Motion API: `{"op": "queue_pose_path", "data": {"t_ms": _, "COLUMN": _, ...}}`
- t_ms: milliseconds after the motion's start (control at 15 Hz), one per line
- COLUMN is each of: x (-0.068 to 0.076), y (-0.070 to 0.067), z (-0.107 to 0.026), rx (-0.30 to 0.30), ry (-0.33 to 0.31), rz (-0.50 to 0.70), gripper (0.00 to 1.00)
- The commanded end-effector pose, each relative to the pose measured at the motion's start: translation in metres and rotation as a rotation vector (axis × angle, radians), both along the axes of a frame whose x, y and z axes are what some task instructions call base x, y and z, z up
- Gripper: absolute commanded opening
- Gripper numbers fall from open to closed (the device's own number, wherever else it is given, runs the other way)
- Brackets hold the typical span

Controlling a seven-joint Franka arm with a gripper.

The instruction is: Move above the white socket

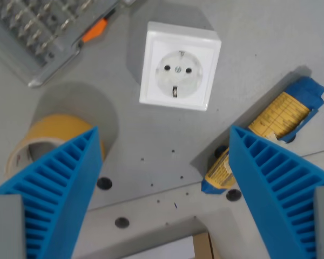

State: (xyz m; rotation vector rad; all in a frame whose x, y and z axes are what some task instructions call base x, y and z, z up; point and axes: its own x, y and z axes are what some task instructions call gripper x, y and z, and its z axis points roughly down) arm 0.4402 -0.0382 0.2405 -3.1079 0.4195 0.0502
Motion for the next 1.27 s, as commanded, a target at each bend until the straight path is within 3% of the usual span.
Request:
{"op": "queue_pose_path", "data": {"t_ms": 67, "x": -0.002, "y": -0.007, "z": -0.018, "rx": -0.037, "ry": -0.093, "rz": -0.138, "gripper": 1.00}}
{"op": "queue_pose_path", "data": {"t_ms": 733, "x": 0.004, "y": -0.017, "z": -0.063, "rx": -0.039, "ry": -0.100, "rz": -0.170, "gripper": 1.00}}
{"op": "queue_pose_path", "data": {"t_ms": 1267, "x": 0.003, "y": -0.019, "z": -0.075, "rx": -0.040, "ry": -0.105, "rz": -0.154, "gripper": 1.00}}
